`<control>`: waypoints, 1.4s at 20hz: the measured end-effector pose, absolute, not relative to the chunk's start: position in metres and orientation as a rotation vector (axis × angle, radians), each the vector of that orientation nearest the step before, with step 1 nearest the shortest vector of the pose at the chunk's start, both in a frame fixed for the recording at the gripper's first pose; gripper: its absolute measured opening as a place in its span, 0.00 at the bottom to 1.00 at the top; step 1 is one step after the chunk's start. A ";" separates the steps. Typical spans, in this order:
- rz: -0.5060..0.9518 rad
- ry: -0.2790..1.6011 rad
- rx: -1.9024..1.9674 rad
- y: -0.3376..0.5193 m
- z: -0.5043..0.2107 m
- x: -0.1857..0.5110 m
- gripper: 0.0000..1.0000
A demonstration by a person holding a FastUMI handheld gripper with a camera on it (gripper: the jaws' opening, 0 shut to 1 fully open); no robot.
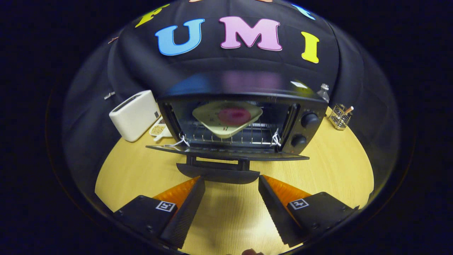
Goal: Open the toaster oven, put the food inside, and close the toaster oven door.
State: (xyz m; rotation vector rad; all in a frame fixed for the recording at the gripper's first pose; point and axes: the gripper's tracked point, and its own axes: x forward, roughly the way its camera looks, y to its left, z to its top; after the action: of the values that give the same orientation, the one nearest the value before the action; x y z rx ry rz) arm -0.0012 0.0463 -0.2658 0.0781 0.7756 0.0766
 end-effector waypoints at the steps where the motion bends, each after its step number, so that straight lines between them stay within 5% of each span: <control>1: 0.078 0.763 0.061 0.044 -0.257 0.004 1.00; 13: 0.134 0.379 -0.012 0.015 -0.089 0.030 1.00; 28: -0.139 0.119 0.073 -0.079 0.047 -0.042 1.00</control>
State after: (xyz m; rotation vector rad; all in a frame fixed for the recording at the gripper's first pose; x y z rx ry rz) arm -0.0418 -0.0785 0.0474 0.0732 0.1190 -0.1386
